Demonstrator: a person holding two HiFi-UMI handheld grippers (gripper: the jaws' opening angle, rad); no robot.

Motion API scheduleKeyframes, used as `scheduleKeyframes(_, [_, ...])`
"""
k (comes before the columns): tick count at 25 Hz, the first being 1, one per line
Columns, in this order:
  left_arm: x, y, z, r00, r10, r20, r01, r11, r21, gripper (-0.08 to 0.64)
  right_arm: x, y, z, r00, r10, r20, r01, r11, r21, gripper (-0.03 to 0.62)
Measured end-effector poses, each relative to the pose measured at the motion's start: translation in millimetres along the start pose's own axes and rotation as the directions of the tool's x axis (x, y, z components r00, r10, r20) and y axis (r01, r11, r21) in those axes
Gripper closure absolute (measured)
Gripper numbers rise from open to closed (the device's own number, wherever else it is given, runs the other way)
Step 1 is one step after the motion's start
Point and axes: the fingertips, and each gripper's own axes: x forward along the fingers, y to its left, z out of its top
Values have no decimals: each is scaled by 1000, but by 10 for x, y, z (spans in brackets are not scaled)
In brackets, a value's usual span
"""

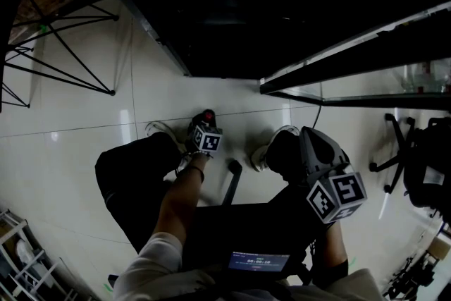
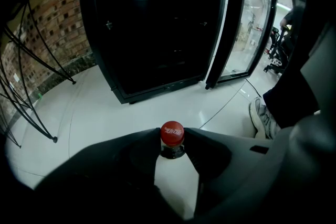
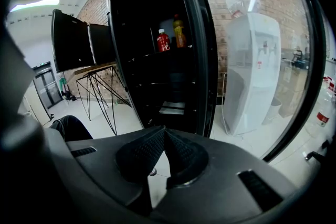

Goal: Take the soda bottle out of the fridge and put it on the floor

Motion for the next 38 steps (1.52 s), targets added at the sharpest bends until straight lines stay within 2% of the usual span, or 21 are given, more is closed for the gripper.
scheduleKeyframes(4, [-13, 3, -23, 1000, 1, -7, -1, 1000, 5, 416, -12, 15, 5, 1000, 1, 2, -1, 1000, -3, 578])
scheduleKeyframes(9, [10, -22, -32, 1000, -19, 12, 20, 999, -38, 407, -16, 14, 12, 1000, -1, 7, 1, 1000, 0, 578])
scheduleKeyframes(14, [-158, -10, 99, 997, -16, 76, 21, 998, -66, 400, -13, 27, 34, 1000, 7, 13, -7, 1000, -1, 578])
scheduleKeyframes(17, [-331, 51, 129, 995, -7, 104, 23, 989, -148, 400, 3, 69, 21, 1000, 18, 13, -17, 1000, -8, 578])
scheduleKeyframes(20, [-568, 212, 247, 990, 39, 135, -5, 972, -237, 400, -14, 110, 63, 999, 29, 29, -28, 1000, -12, 578])
scheduleKeyframes(23, [-879, 372, 510, 979, 75, 192, -13, 952, -306, 400, -53, 138, 106, 998, 36, 46, -35, 999, -5, 578])
scheduleKeyframes(26, [-1330, 527, 929, 949, 103, 299, 21, 923, -383, 453, -131, 201, 212, 996, 47, 75, -46, 999, -16, 578])
scheduleKeyframes(28, [-1700, 596, 1285, 911, 120, 396, 50, 918, -394, 515, -200, 250, 316, 993, 55, 102, -53, 998, -29, 578])
scheduleKeyframes(29, [-1899, 623, 1465, 889, 128, 440, 60, 919, -389, 550, -230, 266, 365, 992, 59, 115, -55, 998, -36, 578])
scheduleKeyframes(35, [-3142, 599, 2230, 794, 114, 597, 105, 941, -320, 558, -353, 320, 486, 984, 84, 157, -84, 996, -7, 578])
scheduleKeyframes(38, [-3792, 550, 2482, 725, 99, 682, 154, 941, -301, 558, -415, 369, 550, 979, 97, 180, -98, 995, -4, 578])
